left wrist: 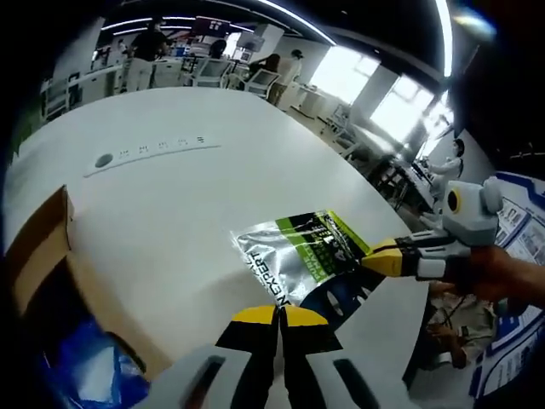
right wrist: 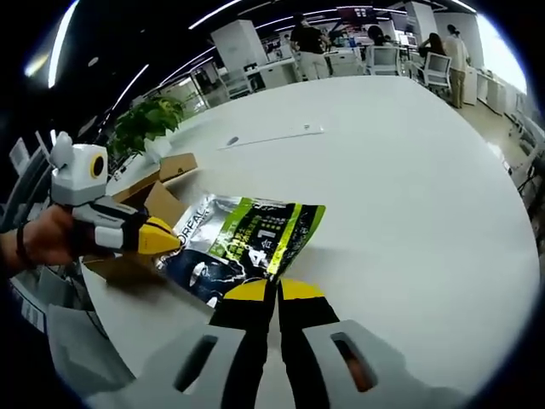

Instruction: Operate the shoe box by opening the lid, removing the specified soft item, and placing it in the target area until the item is outside and the box remains undamaged.

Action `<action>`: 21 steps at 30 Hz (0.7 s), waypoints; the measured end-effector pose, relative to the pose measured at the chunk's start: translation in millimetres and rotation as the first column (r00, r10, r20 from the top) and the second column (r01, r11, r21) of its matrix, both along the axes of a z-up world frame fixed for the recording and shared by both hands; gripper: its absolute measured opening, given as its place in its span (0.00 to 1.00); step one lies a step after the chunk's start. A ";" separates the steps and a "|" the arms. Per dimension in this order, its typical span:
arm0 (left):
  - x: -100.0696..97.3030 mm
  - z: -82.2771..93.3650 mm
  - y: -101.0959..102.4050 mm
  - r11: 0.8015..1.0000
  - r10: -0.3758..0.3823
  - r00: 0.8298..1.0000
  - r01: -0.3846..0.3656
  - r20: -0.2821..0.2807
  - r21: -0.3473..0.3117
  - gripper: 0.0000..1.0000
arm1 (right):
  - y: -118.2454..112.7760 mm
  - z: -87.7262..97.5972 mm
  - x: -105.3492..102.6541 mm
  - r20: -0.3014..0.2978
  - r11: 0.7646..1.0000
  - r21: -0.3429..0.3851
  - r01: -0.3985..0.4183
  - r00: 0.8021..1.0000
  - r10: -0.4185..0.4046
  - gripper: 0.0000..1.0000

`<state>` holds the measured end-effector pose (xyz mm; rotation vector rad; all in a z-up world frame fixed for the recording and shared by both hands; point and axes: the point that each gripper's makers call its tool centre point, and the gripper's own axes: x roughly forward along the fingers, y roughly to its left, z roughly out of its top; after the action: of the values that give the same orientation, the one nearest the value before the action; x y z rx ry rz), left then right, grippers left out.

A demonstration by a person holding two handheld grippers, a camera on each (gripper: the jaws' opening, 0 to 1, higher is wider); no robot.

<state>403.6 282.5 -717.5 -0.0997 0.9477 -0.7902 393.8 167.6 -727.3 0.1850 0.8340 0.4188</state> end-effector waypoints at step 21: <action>10.9 -36.3 -6.0 0.989 -0.054 0.998 0.057 -0.028 0.139 0.01 | -5.0 -37.1 8.8 -0.072 0.999 -0.027 -0.042 0.997 0.040 0.02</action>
<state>414.4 276.5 -753.8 0.0391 1.0296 -0.7732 402.6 162.6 -764.4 0.1577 0.9144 0.4410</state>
